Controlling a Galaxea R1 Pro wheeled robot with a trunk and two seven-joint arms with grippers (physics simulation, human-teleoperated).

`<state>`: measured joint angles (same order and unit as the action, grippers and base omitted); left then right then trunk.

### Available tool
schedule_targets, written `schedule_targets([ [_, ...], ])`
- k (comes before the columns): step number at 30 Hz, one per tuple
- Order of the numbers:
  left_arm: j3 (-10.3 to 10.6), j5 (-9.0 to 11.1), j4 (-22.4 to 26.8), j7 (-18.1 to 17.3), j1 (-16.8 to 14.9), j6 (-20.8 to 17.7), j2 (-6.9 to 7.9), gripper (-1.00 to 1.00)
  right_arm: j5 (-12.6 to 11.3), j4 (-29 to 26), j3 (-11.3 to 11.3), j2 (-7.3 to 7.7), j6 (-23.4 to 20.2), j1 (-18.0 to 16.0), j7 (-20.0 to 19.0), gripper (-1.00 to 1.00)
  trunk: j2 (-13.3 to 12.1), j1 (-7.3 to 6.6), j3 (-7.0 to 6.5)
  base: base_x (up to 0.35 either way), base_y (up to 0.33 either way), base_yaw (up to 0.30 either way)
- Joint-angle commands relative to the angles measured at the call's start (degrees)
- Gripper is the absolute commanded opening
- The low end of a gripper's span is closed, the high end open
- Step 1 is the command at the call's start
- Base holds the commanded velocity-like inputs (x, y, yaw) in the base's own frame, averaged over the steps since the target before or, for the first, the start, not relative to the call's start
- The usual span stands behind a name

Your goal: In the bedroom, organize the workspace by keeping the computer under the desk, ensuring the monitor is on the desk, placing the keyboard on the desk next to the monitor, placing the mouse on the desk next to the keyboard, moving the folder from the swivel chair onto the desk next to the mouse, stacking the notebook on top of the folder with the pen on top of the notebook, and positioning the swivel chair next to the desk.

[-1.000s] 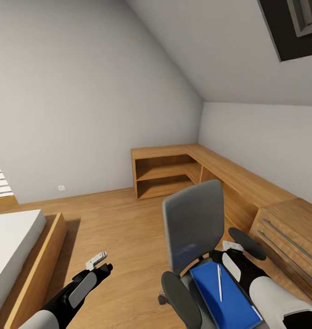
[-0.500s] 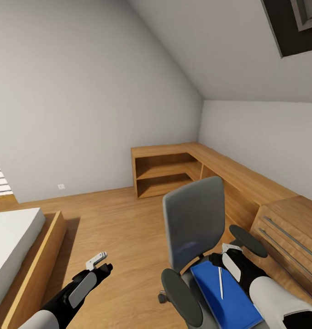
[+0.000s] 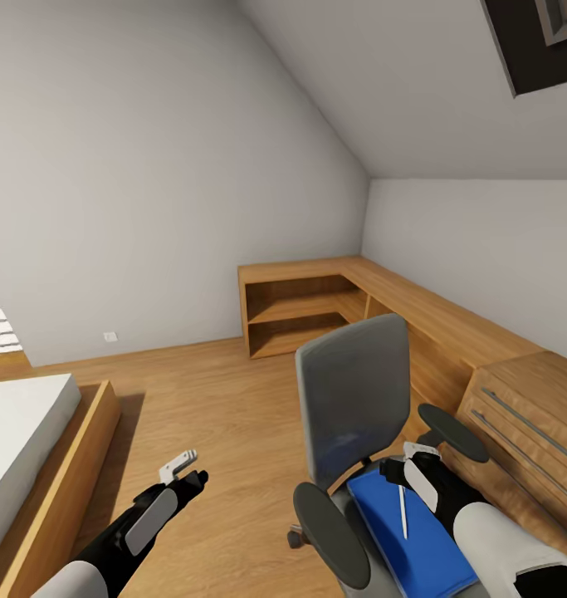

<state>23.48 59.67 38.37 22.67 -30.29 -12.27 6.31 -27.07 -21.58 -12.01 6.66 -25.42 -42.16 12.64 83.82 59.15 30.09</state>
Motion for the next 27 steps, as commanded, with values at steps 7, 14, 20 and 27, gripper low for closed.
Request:
schedule_targets([
  [7,0.65,1.01,13.06,0.45,-0.04,-1.42,5.49,1.0,-0.54,-0.17,-0.47,0.1,-0.24,-0.03,0.43,1.0,2.86,1.54,1.33,0.0,0.0,0.0],
  [14,0.61,4.24,34.23,1.03,4.4,-10.07,12.21,1.0,-0.53,-0.16,-0.47,0.11,-0.24,-0.03,0.4,1.0,5.67,3.08,2.58,0.0,0.0,0.0],
  [20,0.76,11.72,41.33,10.8,6.6,-11.26,15.44,1.0,-0.53,-0.2,-0.47,0.11,-0.17,-0.03,0.44,1.0,8.07,4.4,3.66,0.0,0.0,0.0],
  [27,0.78,12.03,41.38,11.44,6.65,-11.29,15.48,1.0,-0.53,-0.22,-0.36,0.11,-0.16,-0.03,0.49,1.0,10.08,5.5,4.56,0.0,0.0,0.0],
])
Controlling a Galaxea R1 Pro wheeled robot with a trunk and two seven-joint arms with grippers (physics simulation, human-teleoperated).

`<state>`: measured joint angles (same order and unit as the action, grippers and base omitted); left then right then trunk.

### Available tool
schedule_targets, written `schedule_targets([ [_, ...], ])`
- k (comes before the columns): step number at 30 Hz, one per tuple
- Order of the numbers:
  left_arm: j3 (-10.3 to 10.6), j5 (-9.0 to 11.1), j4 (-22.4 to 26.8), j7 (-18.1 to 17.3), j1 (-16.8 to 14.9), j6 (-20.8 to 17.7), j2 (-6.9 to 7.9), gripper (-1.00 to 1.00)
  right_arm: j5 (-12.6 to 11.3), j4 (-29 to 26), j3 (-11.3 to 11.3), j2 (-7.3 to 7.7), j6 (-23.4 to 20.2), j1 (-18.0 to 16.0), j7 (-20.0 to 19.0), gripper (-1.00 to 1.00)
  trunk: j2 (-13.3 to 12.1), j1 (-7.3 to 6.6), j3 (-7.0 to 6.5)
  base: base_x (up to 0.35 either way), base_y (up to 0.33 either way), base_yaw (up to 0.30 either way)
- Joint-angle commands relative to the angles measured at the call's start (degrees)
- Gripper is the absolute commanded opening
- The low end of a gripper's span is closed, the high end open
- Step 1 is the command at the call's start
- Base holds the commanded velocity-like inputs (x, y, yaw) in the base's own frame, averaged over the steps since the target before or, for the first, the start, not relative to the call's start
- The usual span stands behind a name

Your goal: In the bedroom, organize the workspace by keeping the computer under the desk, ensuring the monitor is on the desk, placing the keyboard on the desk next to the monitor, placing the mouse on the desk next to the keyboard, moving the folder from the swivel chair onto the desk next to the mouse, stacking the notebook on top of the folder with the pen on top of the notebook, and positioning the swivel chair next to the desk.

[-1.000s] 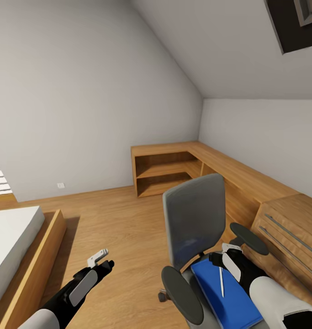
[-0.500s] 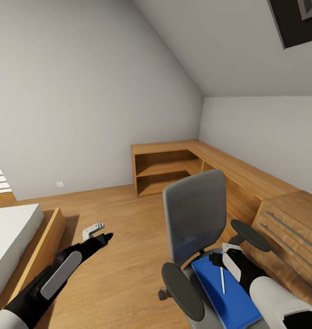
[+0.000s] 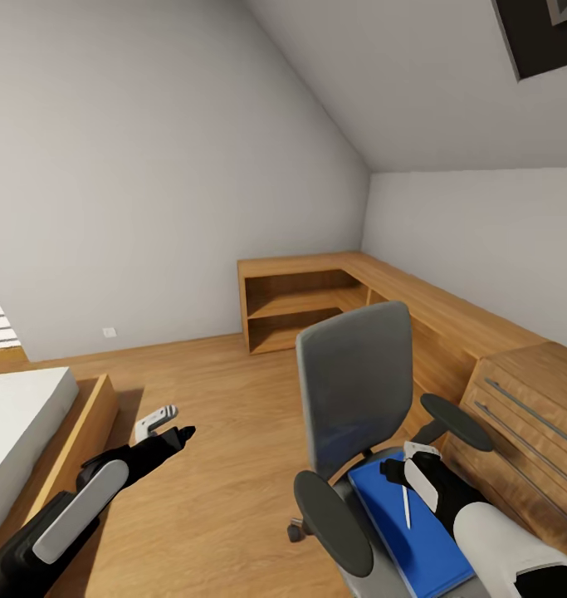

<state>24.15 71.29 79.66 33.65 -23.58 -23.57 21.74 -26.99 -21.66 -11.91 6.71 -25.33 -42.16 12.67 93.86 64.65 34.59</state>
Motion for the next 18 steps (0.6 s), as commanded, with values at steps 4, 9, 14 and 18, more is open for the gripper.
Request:
schedule_targets([
  [4,0.11,0.45,0.03,0.52,-0.06,0.06,0.05,1.0,-0.57,-0.13,-0.41,0.06,-0.25,-0.02,0.58,1.0,0.03,0.0,0.06,0.0,0.0,0.0],
  [9,0.11,0.44,0.01,0.53,-0.06,0.1,0.06,1.0,-0.53,-0.06,-0.4,0.06,-0.25,-0.02,0.7,1.0,0.03,0.0,0.06,0.0,0.0,0.0],
  [14,0.11,0.5,-0.03,0.54,-0.06,0.11,0.11,1.0,-0.52,-0.05,-0.4,0.06,-0.25,-0.02,0.77,1.0,0.03,0.0,0.06,0.0,0.0,0.0],
  [18,0.11,0.5,-0.04,0.54,-0.06,0.11,0.11,1.0,-0.53,-0.03,-0.32,0.14,0.42,-0.02,0.85,1.0,0.03,0.0,0.06,0.0,0.0,0.0],
])
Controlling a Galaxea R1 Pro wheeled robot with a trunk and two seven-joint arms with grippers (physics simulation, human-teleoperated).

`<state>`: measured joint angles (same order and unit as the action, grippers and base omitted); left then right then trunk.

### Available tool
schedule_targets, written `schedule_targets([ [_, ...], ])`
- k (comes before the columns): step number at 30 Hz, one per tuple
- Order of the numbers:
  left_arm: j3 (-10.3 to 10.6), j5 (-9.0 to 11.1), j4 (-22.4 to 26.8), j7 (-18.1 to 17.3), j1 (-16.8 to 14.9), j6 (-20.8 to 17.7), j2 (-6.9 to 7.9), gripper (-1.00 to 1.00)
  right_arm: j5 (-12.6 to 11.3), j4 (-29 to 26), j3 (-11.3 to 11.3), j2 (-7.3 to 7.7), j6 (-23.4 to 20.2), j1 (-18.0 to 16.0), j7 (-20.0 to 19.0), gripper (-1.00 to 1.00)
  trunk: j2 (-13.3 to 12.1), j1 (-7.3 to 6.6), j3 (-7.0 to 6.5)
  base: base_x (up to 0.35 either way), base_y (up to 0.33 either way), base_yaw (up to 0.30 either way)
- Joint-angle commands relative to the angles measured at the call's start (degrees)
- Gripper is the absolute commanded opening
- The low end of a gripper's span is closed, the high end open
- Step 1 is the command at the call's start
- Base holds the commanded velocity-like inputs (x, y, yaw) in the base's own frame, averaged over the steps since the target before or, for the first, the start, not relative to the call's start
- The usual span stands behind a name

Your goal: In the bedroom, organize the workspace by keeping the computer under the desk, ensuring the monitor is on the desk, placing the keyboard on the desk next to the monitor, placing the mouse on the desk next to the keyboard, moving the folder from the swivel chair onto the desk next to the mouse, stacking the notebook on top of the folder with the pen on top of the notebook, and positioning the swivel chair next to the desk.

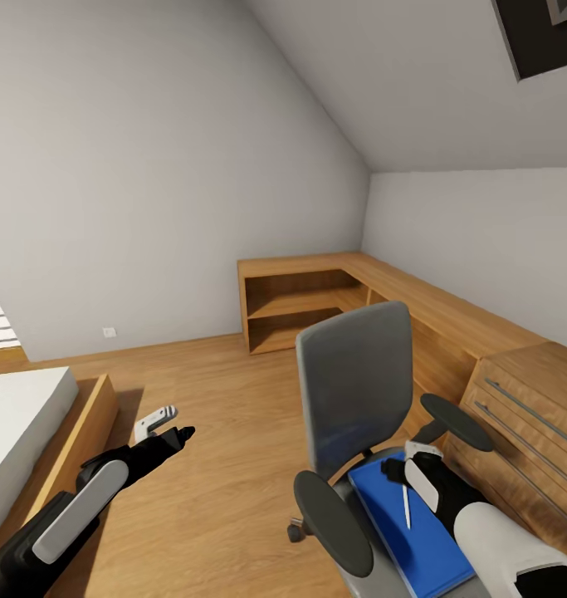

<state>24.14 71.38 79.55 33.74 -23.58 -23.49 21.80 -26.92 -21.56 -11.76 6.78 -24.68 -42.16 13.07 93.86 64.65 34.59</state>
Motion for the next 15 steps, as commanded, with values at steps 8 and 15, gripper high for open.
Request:
schedule_targets([
  [8,0.11,0.35,0.08,0.45,-0.06,0.02,0.03,1.0,-0.68,0.02,-0.46,0.08,2.24,-0.02,0.55,1.0,0.03,0.0,0.06,0.0,0.0,0.0],
  [15,0.1,0.38,0.08,0.45,-0.06,0.02,0.04,1.0,-0.67,0.14,-0.48,0.08,2.15,-0.02,0.63,1.0,0.03,0.0,0.06,0.0,0.0,0.0],
])
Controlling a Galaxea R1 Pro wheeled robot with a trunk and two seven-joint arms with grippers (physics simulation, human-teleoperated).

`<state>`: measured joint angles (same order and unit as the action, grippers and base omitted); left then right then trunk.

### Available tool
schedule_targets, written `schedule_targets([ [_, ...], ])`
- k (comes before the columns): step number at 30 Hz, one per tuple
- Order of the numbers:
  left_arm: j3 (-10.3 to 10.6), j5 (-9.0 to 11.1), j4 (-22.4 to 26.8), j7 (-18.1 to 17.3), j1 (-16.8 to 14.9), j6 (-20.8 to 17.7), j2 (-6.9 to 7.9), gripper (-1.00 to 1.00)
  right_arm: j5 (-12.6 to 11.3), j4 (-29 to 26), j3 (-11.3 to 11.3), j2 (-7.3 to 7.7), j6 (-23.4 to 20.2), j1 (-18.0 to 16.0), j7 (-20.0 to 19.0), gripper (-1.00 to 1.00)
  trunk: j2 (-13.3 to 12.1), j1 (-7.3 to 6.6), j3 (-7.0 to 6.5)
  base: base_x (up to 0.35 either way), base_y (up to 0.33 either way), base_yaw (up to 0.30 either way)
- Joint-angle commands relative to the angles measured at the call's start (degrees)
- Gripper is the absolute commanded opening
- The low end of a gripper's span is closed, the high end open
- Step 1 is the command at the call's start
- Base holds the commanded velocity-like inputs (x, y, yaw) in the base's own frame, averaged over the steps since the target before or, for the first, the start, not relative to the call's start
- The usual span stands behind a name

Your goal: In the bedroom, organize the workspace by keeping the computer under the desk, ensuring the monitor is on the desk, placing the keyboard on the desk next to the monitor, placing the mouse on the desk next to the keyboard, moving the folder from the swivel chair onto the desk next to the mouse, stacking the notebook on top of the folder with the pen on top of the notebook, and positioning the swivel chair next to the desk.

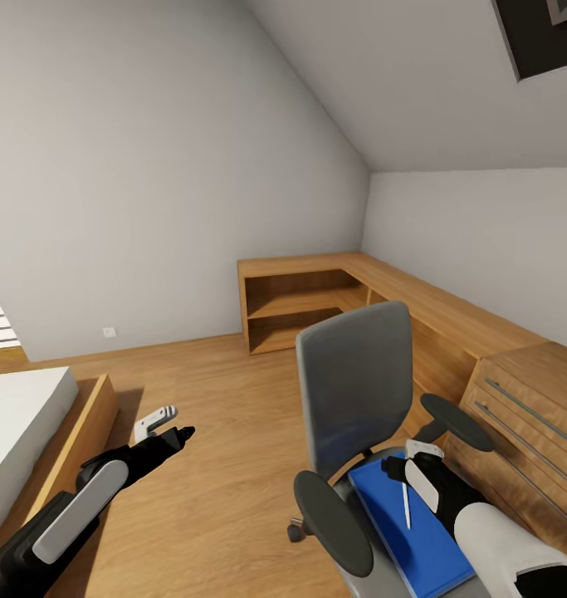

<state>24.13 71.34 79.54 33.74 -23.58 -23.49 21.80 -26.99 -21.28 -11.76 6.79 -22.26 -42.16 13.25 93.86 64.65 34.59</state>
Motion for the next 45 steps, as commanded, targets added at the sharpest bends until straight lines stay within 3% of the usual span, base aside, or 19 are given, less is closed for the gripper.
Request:
schedule_targets([
  [1,0.1,0.41,0.08,0.45,-0.06,0.02,0.06,1.0,-0.6,-0.08,-0.47,0.06,-0.28,-0.02,0.45,1.0,0.03,0.0,0.06,0.0,0.0,0.0],
  [25,0.13,0.45,0.08,0.53,-0.06,0.05,0.09,1.0,-0.6,0.02,-0.61,0.06,-0.32,-0.02,2.28,1.0,0.03,0.0,0.06,0.0,0.0,0.0],
  [45,0.12,0.46,0.08,0.57,-0.06,0.11,0.08,1.0,-0.59,0.02,-0.63,0.02,-0.32,-0.02,2.22,1.0,8.06,4.39,3.65,0.0,0.0,0.0],
])
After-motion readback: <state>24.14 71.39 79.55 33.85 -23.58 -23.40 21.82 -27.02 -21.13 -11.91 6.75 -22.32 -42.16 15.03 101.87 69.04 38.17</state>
